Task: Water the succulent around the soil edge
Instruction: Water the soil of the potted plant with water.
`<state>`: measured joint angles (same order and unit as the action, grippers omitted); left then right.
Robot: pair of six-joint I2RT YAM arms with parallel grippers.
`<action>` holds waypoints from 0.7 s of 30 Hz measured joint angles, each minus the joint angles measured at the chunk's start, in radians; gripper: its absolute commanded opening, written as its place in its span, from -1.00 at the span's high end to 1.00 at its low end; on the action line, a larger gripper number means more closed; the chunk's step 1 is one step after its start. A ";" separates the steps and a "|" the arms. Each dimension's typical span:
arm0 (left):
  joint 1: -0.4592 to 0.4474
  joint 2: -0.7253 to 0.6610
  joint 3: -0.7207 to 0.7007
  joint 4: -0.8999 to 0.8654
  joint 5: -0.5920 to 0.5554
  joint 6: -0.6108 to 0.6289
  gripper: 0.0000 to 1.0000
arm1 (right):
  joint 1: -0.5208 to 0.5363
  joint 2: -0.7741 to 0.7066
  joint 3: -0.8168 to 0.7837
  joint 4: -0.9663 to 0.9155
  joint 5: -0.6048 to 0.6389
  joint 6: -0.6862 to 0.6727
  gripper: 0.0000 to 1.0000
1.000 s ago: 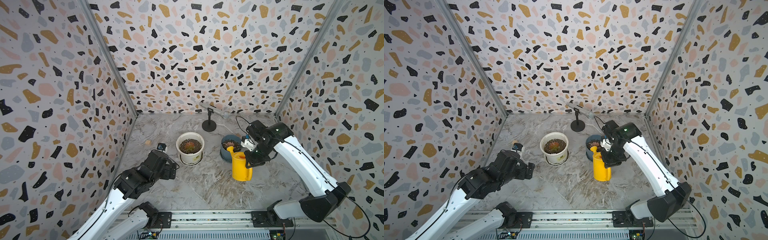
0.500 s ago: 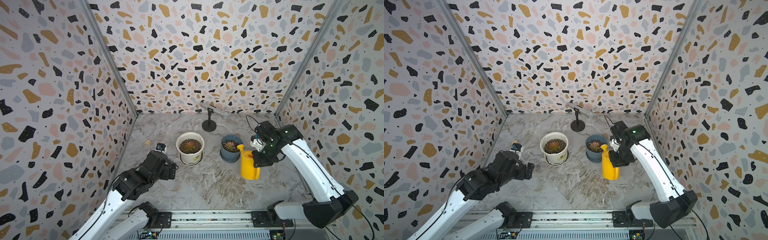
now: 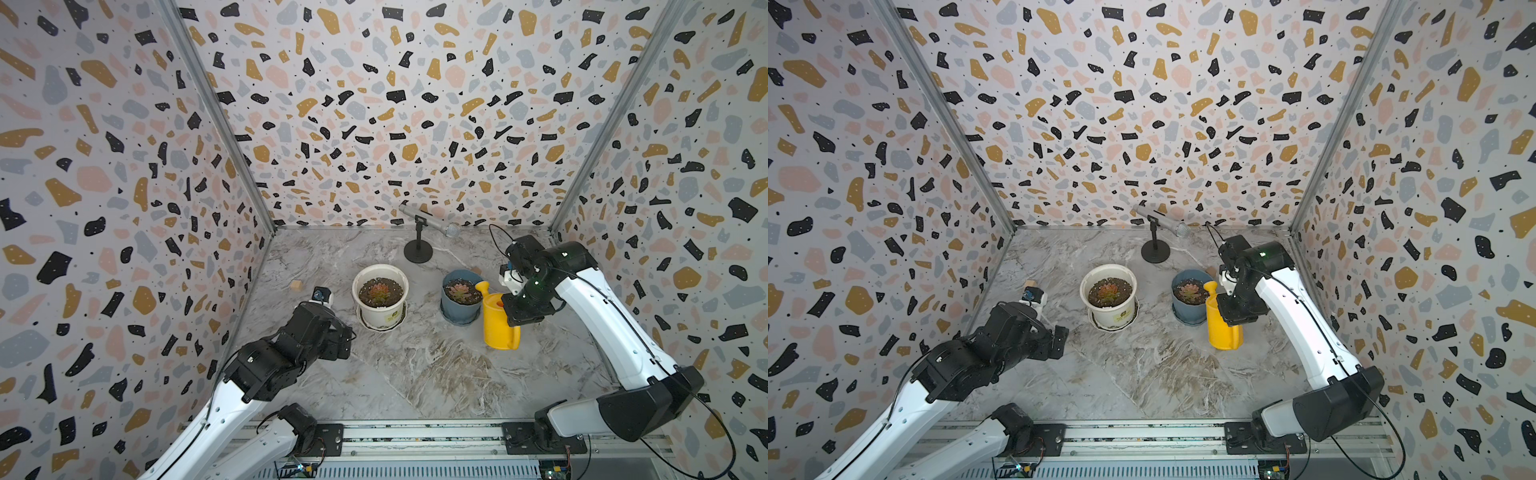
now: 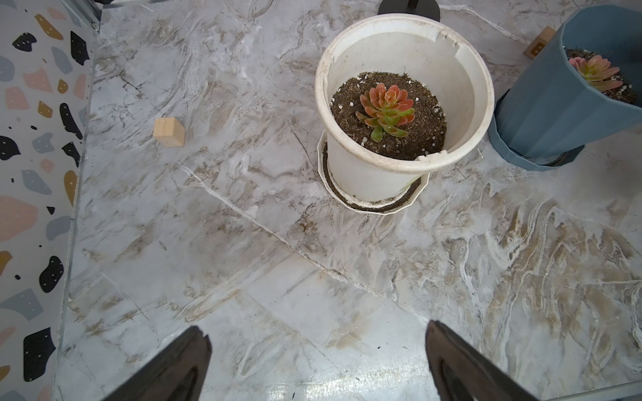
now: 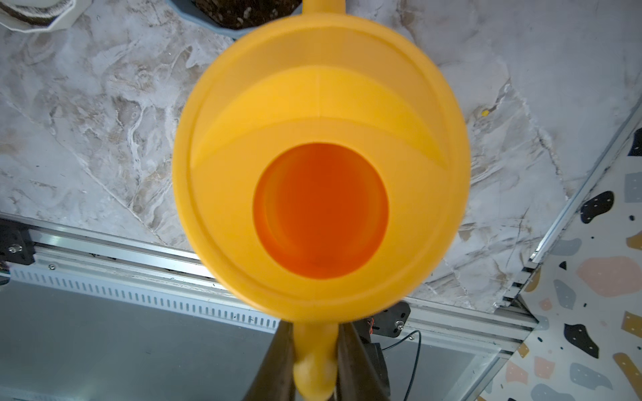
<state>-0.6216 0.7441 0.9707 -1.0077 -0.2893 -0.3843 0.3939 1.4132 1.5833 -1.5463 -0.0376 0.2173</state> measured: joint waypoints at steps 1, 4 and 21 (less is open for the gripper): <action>0.000 0.000 0.000 0.000 0.001 0.000 -1.00 | 0.000 0.002 0.005 0.000 0.000 -0.008 1.00; 0.000 0.000 0.000 0.000 0.001 0.000 -1.00 | -0.001 0.008 0.018 0.001 -0.003 -0.030 1.00; 0.000 0.000 -0.005 0.000 0.005 0.000 -1.00 | -0.004 0.096 0.088 -0.007 0.012 -0.062 1.00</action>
<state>-0.6216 0.7441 0.9661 -1.0073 -0.2848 -0.3843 0.3897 1.5089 1.6711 -1.5532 -0.0254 0.1551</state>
